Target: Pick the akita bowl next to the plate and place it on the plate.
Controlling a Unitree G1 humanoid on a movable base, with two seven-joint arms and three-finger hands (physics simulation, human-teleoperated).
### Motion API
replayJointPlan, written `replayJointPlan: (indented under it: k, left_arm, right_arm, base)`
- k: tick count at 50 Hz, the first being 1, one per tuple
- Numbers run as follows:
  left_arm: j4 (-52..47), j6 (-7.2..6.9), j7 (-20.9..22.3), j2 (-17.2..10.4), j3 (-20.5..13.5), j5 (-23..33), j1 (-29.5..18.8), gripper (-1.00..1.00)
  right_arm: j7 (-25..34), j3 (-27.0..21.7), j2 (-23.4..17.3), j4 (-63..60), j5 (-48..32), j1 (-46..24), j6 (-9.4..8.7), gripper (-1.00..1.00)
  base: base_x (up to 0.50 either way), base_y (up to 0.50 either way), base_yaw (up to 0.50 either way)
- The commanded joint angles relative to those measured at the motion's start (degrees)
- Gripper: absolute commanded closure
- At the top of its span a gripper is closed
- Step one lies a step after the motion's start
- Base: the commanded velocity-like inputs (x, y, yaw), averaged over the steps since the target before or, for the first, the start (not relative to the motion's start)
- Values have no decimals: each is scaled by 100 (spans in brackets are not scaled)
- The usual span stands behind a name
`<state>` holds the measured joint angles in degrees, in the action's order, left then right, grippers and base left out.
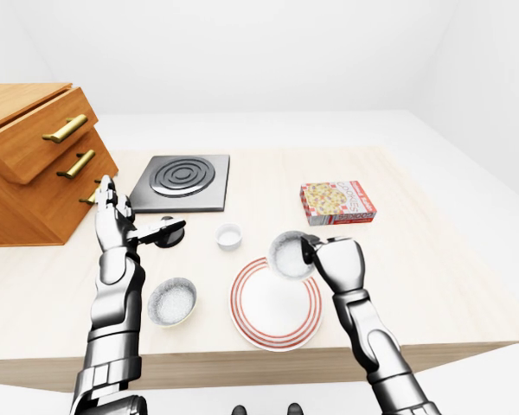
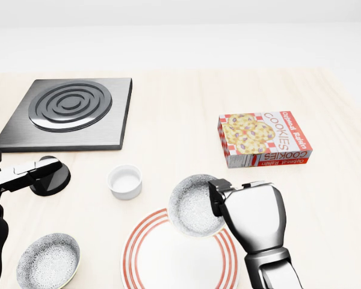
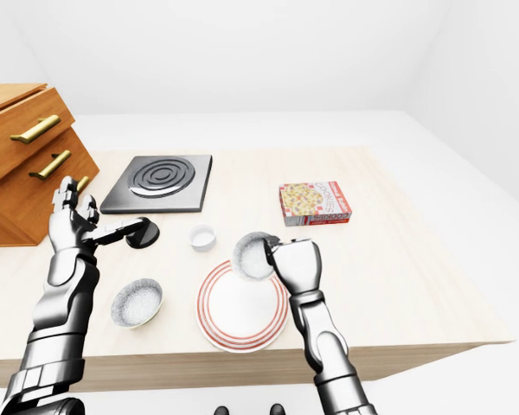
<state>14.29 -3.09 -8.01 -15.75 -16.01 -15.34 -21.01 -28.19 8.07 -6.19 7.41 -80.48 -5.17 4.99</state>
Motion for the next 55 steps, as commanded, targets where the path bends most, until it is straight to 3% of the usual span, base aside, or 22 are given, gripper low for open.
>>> replayJointPlan:
  k: [1, 9, 11, 14, 16, 19, 21, 23, 26, 29, 31, 34, 38, 43, 47, 50, 55]
  left_arm:
    - [68, 50, 13, 0, 10, 5, -10, -100]
    - [109, 95, 27, -1, 13, 9, -12, -100]
    - [-3, 13, 10, 0, 13, 5, 12, -100]
    - [125, 120, 41, 8, 13, 19, -8, -100]
    - [62, 75, 29, 7, 17, 15, 9, -100]
    - [136, 131, 45, 8, 18, 24, -6, -100]
    - [5, 24, 17, 7, 20, 13, 17, -100]
    - [180, 159, 53, 7, 14, 29, -21, -100]
    - [60, 67, 26, 3, 23, 20, 3, -100]
    - [141, 126, 44, 5, 17, 25, -18, -100]
    - [74, 73, 32, 5, 19, 17, -4, -100]
    - [127, 113, 44, 3, 19, 21, -21, -100]
    - [24, 39, 25, 9, 23, 14, 6, -100]
    - [154, 146, 53, 13, 23, 23, -15, -100]
    - [130, 134, 53, 10, 22, 16, -3, -100]
    - [25, 48, 32, 11, 22, 7, 17, -100]
    - [94, 94, 48, 11, 19, 11, -2, -100]
  right_arm:
    - [-14, 43, 43, 55, 474, 121, 1, 100]
    - [100, 118, 91, 31, 511, 210, 1, 100]
    - [176, 127, 107, 17, 580, 243, 1, 100]
    - [311, 141, 136, -120, 688, 309, 1, 100]
    - [485, 160, 159, -221, 890, 375, 1, 100]
    - [706, 164, 198, -359, 1129, 463, 1, 100]
    - [727, 179, 197, -401, 1182, 502, 1, 100]
    - [830, 201, 209, -488, 1287, 568, 1, 100]
    - [922, 207, 232, -555, 1393, 613, 1, 100]
    - [956, 226, 233, -524, 1451, 637, 1, 100]
    - [1036, 246, 252, -523, 1548, 672, 1, 100]
    - [992, 269, 254, -441, 1513, 665, 1, 100]
    - [844, 312, 249, -333, 1408, 666, 1, 100]
    - [589, 361, 245, 1, 1279, 591, 1, 100]
    - [350, 402, 240, 364, 1133, 498, 1, 100]
    - [214, 436, 243, 481, 1016, 449, 1, 100]
    - [-33, 500, 243, 737, 809, 380, 1, 100]
  base:
    - [0, 0, 0]
    - [0, 0, 0]
    - [0, 0, 0]
    - [0, 0, 0]
    - [0, 0, 0]
    - [0, 0, 0]
    - [0, 0, 0]
    - [0, 0, 0]
    - [0, 0, 0]
    - [0, 0, 0]
    - [0, 0, 0]
    - [0, 0, 0]
    - [0, 0, 0]
    - [0, 0, 0]
    - [0, 0, 0]
    - [0, 0, 0]
    - [0, 0, 0]
